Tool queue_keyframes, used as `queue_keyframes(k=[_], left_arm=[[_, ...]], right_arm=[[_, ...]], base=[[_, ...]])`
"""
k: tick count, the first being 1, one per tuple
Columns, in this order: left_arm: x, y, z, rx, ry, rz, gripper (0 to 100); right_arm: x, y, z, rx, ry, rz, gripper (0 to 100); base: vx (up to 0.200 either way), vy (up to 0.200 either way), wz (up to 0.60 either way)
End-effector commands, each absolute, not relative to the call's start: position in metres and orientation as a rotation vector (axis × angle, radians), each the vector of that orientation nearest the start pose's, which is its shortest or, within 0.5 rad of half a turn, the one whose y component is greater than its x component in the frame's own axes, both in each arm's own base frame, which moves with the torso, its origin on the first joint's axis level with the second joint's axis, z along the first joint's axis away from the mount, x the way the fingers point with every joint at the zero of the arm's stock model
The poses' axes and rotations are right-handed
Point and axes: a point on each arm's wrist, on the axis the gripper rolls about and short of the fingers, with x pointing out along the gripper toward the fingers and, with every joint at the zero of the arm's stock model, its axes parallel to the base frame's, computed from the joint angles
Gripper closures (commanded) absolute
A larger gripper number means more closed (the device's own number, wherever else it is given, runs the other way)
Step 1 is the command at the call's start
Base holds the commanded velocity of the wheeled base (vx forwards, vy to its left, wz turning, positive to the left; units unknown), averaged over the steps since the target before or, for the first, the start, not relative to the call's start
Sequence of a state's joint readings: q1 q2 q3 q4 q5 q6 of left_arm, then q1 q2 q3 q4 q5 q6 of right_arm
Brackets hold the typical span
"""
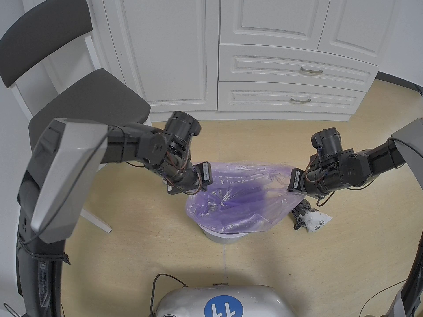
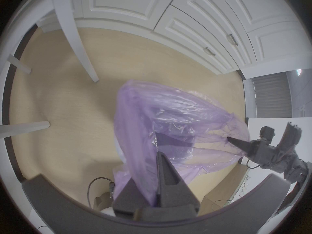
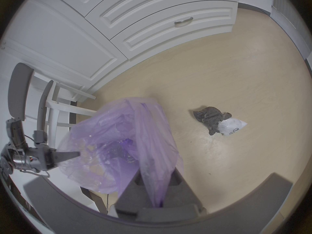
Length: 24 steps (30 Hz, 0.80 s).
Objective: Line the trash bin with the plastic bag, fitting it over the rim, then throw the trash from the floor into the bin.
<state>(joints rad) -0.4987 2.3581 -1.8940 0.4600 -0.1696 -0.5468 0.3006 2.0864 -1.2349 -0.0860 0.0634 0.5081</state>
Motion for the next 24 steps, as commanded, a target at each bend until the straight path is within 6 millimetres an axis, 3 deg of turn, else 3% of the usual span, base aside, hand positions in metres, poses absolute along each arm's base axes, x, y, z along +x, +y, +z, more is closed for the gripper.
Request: queue_keyframes(k=[1,7,12,16,24], left_arm=[[0.401,-0.198,0.142,-0.362,1.037,-0.314,100],[0.416,-0.182,0.107,-0.309,1.096,-0.280,100],[0.424,-0.178,0.092,-0.317,1.095,-0.279,100],[0.423,-0.177,0.084,-0.321,1.078,-0.280,100],[0.407,-0.171,0.069,-0.331,1.030,-0.299,100]], right_arm=[[0.379,0.111,0.102,0.352,0.832,0.104,100],[0.382,0.100,0.094,0.292,0.836,0.068,100],[0.381,0.085,0.092,0.252,0.841,0.053,100],[0.376,0.076,0.089,0.194,0.857,0.059,100],[0.356,0.078,0.083,0.080,0.904,0.115,100]], base=[[0.000,0.000,0.00],[0.000,0.000,0.00],[0.000,0.000,0.00],[0.000,0.000,0.00],[0.000,0.000,0.00]])
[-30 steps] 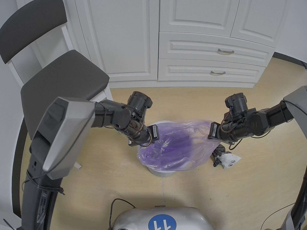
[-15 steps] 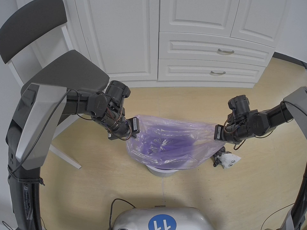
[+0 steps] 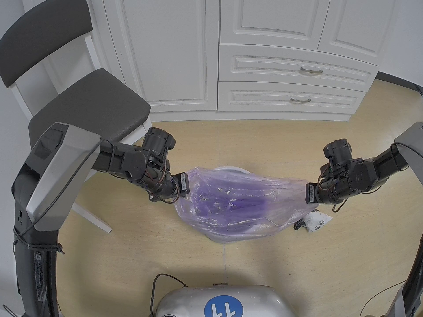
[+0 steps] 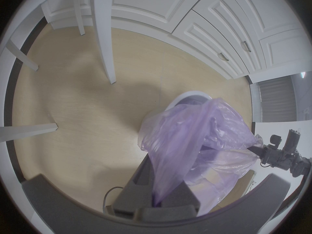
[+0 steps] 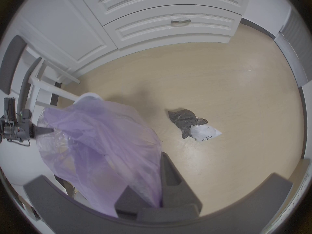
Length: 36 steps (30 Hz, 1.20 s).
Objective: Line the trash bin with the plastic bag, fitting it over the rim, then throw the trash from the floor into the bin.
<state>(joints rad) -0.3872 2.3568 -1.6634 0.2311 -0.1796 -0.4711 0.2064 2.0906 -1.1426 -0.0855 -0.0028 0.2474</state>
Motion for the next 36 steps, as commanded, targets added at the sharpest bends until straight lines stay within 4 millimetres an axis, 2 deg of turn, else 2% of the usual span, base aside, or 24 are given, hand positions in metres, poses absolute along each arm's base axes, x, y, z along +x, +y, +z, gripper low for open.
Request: queue_keyframes(k=[1,10,17,19,21,23,24,25,29,36], left_arm=[[0.403,-0.169,0.069,-0.332,1.019,-0.305,100],[0.386,-0.162,0.065,-0.316,1.044,-0.301,100],[0.388,-0.162,0.058,-0.297,1.049,-0.308,100],[0.392,-0.164,0.047,-0.294,1.044,-0.303,100],[0.394,-0.165,0.044,-0.295,1.032,-0.306,100],[0.397,-0.166,0.041,-0.300,1.014,-0.308,100],[0.402,-0.166,0.038,-0.315,0.978,-0.312,100],[0.403,-0.165,0.038,-0.320,0.967,-0.313,100],[0.402,-0.162,0.040,-0.319,0.963,-0.311,100],[0.396,-0.157,0.035,-0.304,0.987,-0.313,100]], right_arm=[[0.352,0.079,0.081,0.057,0.913,0.126,100],[0.335,0.081,0.068,-0.064,0.973,0.190,100],[0.336,0.095,0.052,-0.080,1.003,0.217,100],[0.340,0.098,0.042,-0.081,1.019,0.220,100],[0.342,0.098,0.037,-0.080,1.013,0.221,100],[0.345,0.099,0.030,-0.078,0.998,0.221,100],[0.353,0.101,0.015,-0.057,0.935,0.218,100],[0.354,0.101,0.011,-0.047,0.909,0.217,100],[0.355,0.102,0.007,-0.029,0.827,0.223,100],[0.344,0.117,0.007,-0.035,0.792,0.268,100]], base=[[0.000,0.000,0.00],[0.000,0.000,0.00],[0.000,0.000,0.00],[0.000,0.000,0.00],[0.000,0.000,0.00],[0.000,0.000,0.00],[0.000,0.000,0.00],[0.000,0.000,0.00],[0.000,0.000,0.00],[0.000,0.000,0.00]])
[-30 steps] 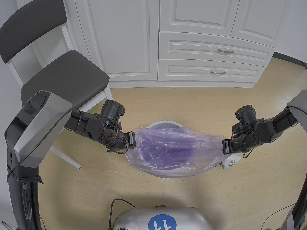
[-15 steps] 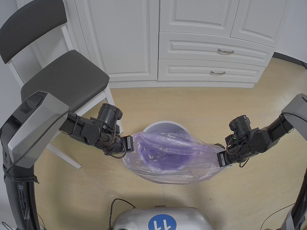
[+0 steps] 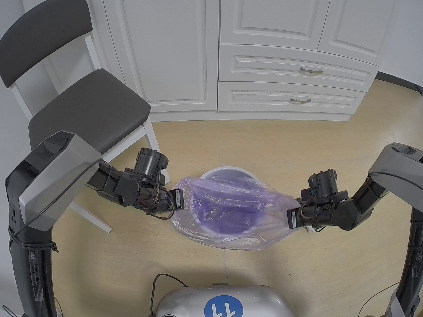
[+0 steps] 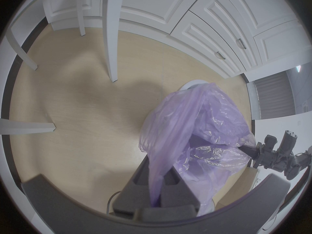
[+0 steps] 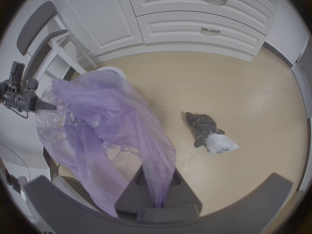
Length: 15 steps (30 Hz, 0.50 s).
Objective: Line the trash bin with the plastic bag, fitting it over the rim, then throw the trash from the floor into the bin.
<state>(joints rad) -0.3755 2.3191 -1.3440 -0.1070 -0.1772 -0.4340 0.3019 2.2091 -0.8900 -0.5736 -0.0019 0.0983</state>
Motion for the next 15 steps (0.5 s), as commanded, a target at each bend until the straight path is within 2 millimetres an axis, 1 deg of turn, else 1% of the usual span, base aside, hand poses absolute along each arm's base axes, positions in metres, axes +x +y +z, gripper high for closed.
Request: queue_keyframes(k=[1,4,6,8,10,11,15], left_arm=[[0.394,-0.150,0.040,-0.285,0.974,-0.321,100],[0.388,-0.141,0.052,-0.265,0.960,-0.373,100],[0.383,-0.140,0.055,-0.269,0.962,-0.403,100],[0.383,-0.140,0.055,-0.270,0.963,-0.407,100],[0.383,-0.143,0.051,-0.264,0.969,-0.409,100],[0.386,-0.145,0.044,-0.264,0.970,-0.408,100],[0.389,-0.147,0.033,-0.267,0.950,-0.412,100]], right_arm=[[0.340,0.118,0.008,-0.037,0.773,0.276,100],[0.334,0.119,0.015,-0.044,0.728,0.272,100],[0.331,0.122,0.015,-0.056,0.722,0.272,100],[0.331,0.122,0.015,-0.059,0.723,0.270,100],[0.332,0.123,0.011,-0.065,0.729,0.261,100],[0.334,0.124,0.003,-0.070,0.745,0.251,100],[0.337,0.122,0.000,-0.074,0.738,0.232,100]], base=[[0.000,0.000,0.00],[0.000,0.000,0.00],[0.000,0.000,0.00],[0.000,0.000,0.00],[0.000,0.000,0.00],[0.000,0.000,0.00],[0.000,0.000,0.00]])
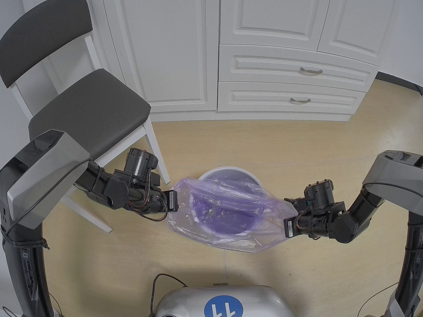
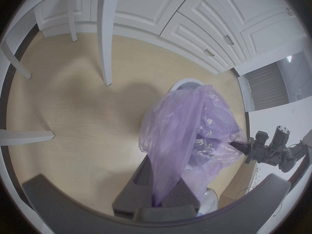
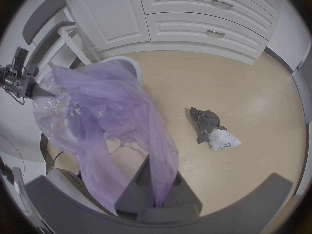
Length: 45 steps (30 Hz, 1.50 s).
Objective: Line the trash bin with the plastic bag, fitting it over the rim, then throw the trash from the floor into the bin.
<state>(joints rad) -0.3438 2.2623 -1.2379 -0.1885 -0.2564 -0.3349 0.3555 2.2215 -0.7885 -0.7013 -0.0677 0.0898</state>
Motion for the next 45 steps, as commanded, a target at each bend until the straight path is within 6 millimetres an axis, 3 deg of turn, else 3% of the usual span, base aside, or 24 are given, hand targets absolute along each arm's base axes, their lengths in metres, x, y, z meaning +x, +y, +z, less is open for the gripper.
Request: queue_keyframes(k=[1,15,19,23,33,45], left_arm=[[0.389,-0.147,0.033,-0.268,0.949,-0.413,100],[0.387,-0.147,0.038,-0.266,0.938,-0.417,100],[0.388,-0.147,0.035,-0.264,0.944,-0.416,100],[0.390,-0.148,0.028,-0.262,0.951,-0.408,100],[0.408,-0.143,0.003,-0.249,0.960,-0.320,100],[0.416,-0.132,0.009,-0.271,0.932,-0.296,100]], right_arm=[[0.337,0.121,0.000,-0.073,0.732,0.230,0],[0.324,0.097,0.055,-0.036,0.630,0.277,0],[0.320,0.078,0.069,0.022,0.674,0.345,0],[0.325,0.055,0.066,0.142,0.721,0.493,0],[0.347,0.027,0.019,0.280,0.809,0.590,0],[0.350,0.013,0.022,0.332,0.785,0.626,0]], base=[[0.000,0.000,0.00],[0.000,0.000,0.00],[0.000,0.000,0.00],[0.000,0.000,0.00],[0.000,0.000,0.00],[0.000,0.000,0.00]])
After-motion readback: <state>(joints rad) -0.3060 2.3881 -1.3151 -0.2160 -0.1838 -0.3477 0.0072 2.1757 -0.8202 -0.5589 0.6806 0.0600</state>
